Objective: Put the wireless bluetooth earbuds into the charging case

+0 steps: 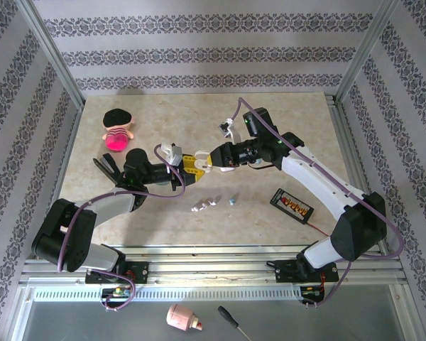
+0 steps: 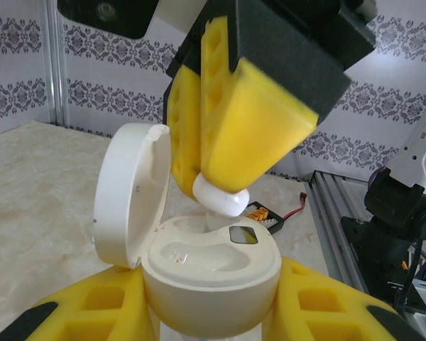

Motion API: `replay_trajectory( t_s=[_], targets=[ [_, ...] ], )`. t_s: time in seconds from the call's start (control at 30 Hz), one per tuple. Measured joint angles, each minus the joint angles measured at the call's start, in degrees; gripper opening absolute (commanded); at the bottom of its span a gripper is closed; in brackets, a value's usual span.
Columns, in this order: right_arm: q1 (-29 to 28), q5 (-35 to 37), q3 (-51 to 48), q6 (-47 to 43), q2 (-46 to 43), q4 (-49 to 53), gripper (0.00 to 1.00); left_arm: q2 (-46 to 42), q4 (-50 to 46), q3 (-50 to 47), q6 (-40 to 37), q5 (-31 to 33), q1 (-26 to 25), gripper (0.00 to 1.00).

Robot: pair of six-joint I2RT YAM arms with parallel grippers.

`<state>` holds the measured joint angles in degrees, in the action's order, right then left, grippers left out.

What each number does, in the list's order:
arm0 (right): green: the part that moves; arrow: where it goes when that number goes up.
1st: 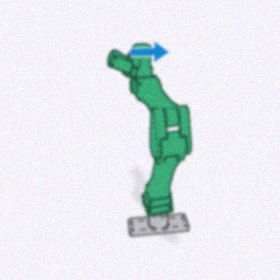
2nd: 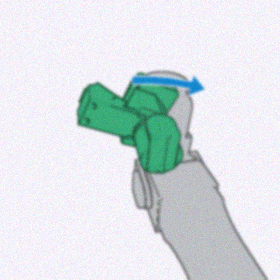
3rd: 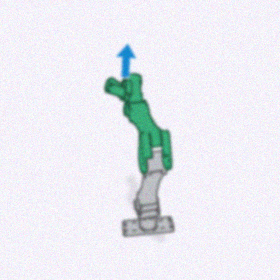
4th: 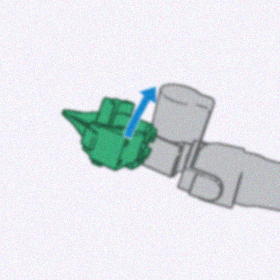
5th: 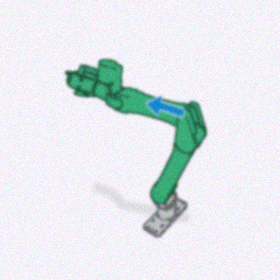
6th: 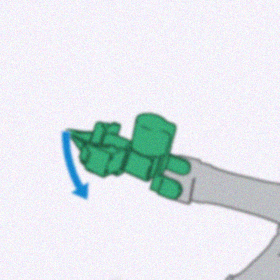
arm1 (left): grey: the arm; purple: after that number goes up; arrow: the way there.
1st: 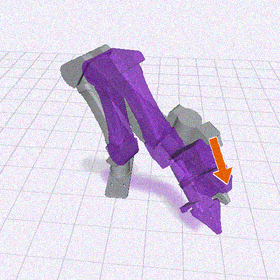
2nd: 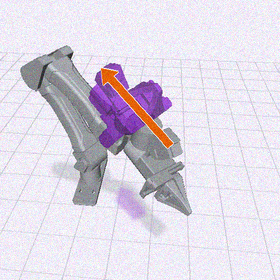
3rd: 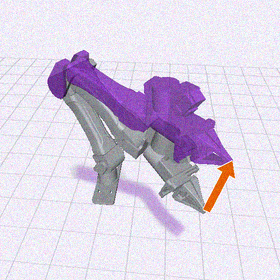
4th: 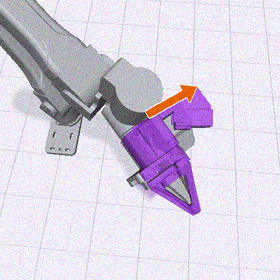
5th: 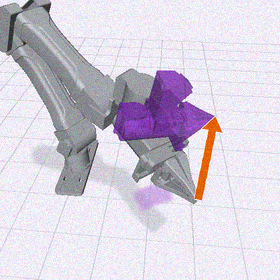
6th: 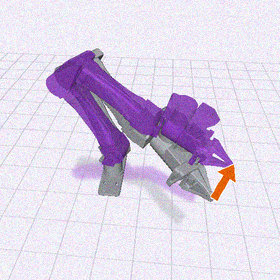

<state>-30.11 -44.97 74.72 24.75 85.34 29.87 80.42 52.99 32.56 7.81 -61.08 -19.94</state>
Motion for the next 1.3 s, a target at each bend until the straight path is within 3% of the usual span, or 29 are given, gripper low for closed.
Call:
replay_trajectory(
  t_s=[0.3,0.8,1.0,1.3],
  targets=[
    [0.0,0.6,-0.2,-0.7,-0.1,0.2,0.23,0.2,0.2,0.1,0.2,-0.2,-0.2,0.22],
    [0.9,2.6,-0.3,-0.6,-1.3,0.5,0.55,0.7,0.6,0.4,0.2,-0.1,-0.3,0.22],
    [2.7,3.2,-4.5,-2.7,-8.9,-0.4,0.64,0.7,1.9,0.4,-0.9,1.9,-0.3,0.22],
    [3.4,6.5,-11.9,-4.6,-19.3,-3.0,0.65,1.6,6.0,0.0,-1.9,5.5,0.2,0.22]
  ],
)
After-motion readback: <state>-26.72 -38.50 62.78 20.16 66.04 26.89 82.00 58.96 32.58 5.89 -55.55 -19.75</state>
